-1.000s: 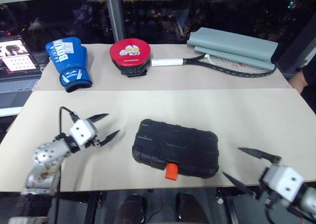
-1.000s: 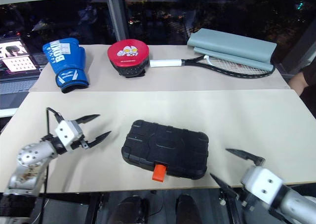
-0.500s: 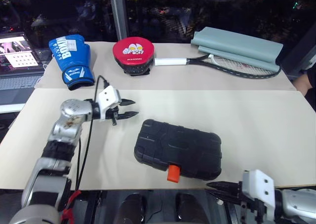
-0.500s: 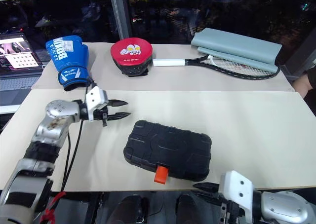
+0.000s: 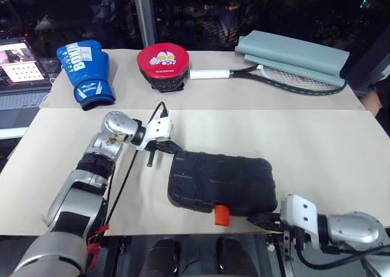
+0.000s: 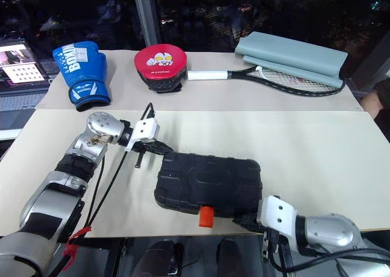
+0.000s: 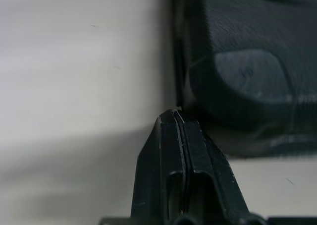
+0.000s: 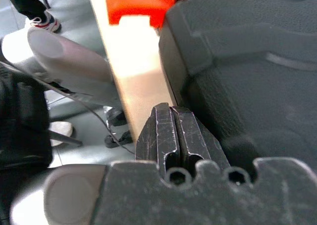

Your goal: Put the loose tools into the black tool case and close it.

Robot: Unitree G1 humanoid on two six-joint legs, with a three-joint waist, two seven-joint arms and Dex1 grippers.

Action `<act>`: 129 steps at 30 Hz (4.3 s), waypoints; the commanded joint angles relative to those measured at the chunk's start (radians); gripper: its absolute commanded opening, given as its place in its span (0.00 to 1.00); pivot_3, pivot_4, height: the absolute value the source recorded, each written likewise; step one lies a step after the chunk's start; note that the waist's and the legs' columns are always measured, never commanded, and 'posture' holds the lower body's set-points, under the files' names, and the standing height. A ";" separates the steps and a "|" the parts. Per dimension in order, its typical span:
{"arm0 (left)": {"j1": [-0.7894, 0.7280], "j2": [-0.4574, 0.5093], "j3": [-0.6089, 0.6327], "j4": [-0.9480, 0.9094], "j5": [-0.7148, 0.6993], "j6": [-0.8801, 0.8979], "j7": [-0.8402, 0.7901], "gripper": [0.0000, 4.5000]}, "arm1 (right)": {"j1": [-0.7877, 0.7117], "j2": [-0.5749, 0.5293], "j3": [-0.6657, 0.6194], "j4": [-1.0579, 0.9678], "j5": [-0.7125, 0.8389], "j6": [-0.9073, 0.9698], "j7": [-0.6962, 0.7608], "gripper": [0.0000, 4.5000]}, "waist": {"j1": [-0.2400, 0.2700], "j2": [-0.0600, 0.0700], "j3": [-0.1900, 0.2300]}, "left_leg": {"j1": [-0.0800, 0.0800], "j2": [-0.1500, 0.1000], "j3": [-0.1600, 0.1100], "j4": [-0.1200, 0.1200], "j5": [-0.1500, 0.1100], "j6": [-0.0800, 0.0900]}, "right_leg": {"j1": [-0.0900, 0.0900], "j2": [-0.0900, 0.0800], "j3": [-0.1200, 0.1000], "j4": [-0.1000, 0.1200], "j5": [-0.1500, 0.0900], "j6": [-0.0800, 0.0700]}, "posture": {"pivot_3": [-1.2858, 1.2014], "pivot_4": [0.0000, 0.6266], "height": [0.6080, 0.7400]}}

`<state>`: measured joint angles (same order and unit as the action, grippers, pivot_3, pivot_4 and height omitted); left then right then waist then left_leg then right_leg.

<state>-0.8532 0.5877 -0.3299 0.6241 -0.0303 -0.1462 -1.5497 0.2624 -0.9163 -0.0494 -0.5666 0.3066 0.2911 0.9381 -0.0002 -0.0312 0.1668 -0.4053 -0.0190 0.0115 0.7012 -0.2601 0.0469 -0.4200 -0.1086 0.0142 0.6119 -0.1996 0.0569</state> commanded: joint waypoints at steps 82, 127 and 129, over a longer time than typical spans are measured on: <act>-0.085 -0.143 -0.178 -0.187 -0.066 0.070 -0.065 0.01 | -0.023 0.158 0.026 0.024 -0.034 0.142 -0.162 0.00 | 0.009 0.002 0.000 | 0.001 0.000 -0.001 0.003 -0.001 0.001 | 0.001 0.001 0.001 0.003 0.001 0.000 | 0.52 0.24 0.97; -0.077 -0.226 -0.170 -0.111 -0.009 0.016 -0.049 0.01 | -0.079 0.042 -0.102 -0.123 0.115 0.359 -0.105 0.00 | 0.008 0.004 -0.002 | 0.002 0.000 -0.002 0.004 0.000 0.001 | 0.002 0.002 0.001 0.002 0.002 0.000 | 0.52 0.24 0.97; -0.082 -0.228 -0.169 -0.106 -0.007 0.015 -0.048 0.01 | -0.107 0.070 -0.058 -0.088 0.093 0.349 -0.132 0.00 | 0.008 0.004 -0.002 | 0.002 0.000 -0.002 0.004 0.000 0.001 | 0.003 0.002 0.001 0.002 0.002 0.000 | 0.52 0.24 0.97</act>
<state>-0.9341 0.3515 -0.4733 0.4905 -0.0916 -0.1305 -1.5922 0.1810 -0.8671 -0.1366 -0.6747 0.4224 0.6739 0.8325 0.0083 -0.0273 0.1647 -0.4026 -0.0184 0.0098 0.7055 -0.2604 0.0481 -0.4167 -0.1064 0.0154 0.6142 -0.1976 0.0569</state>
